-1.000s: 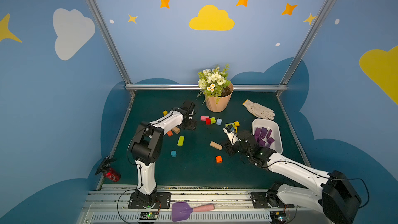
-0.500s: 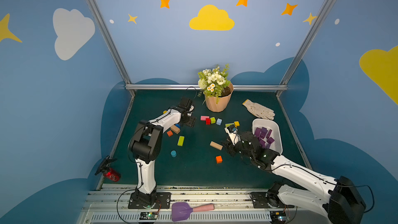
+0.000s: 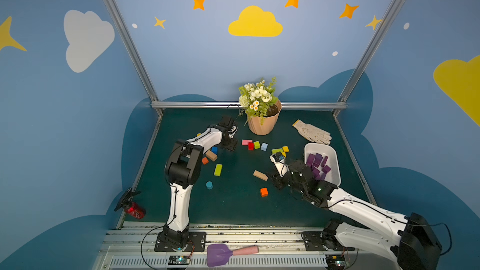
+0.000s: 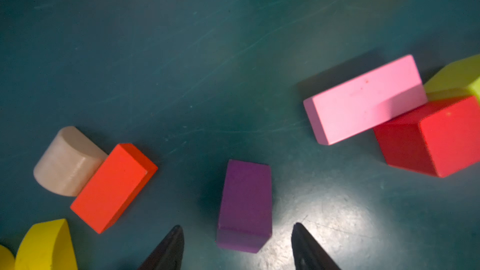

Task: Pick purple bricks into the storage bin
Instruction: Pick up the building block from the center of the board.

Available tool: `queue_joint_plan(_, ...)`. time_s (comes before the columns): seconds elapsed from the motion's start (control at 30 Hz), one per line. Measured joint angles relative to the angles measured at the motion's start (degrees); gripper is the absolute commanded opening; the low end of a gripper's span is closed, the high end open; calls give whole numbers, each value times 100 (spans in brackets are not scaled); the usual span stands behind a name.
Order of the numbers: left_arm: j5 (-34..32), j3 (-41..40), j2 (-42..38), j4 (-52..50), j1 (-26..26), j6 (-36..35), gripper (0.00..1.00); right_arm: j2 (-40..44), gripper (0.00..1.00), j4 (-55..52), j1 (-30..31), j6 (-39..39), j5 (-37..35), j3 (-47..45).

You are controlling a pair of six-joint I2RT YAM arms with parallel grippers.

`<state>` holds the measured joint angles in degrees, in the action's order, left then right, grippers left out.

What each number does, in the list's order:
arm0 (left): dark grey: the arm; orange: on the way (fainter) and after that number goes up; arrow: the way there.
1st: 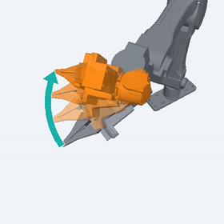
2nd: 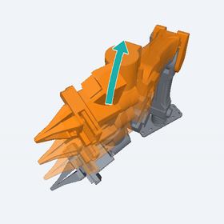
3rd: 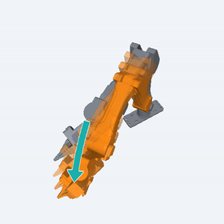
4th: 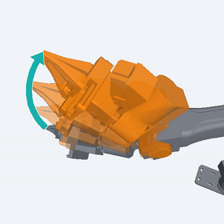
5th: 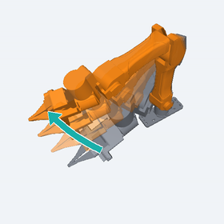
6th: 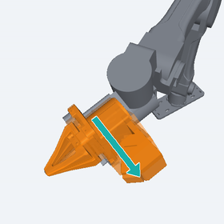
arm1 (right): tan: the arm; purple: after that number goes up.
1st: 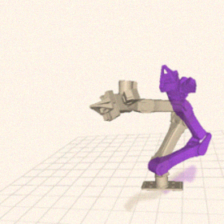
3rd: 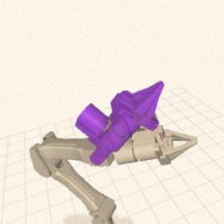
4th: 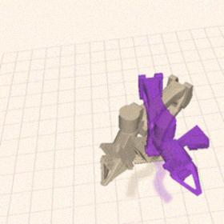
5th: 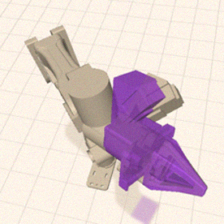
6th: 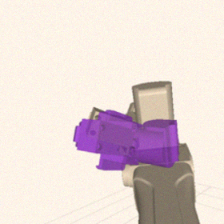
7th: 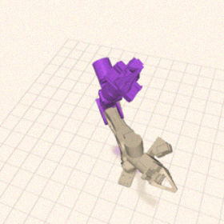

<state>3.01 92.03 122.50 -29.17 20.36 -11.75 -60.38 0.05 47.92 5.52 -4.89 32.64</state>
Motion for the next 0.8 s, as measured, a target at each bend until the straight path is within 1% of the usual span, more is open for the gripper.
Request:
queue_joint_plan(0.17, 50, 304, 195, -170, -7, -20, 60, 0, 52, -31, 22, -2, -46, -11)
queue_joint_plan(0.33, 109, 472, 289, -424, -11, -26, 58, 0, 52, -33, 24, -2, -68, -15)
queue_joint_plan(0.43, 142, 564, 339, -520, -11, -39, 54, 0, 52, -33, 24, -2, -72, -15)
queue_joint_plan(0.6, 192, 741, 501, -717, -11, -50, 52, -13, 52, -33, 24, -20, -72, -20)
queue_joint_plan(0.8, 212, 861, 634, -890, -11, -66, 38, -15, 52, -33, 24, -44, -107, -20)
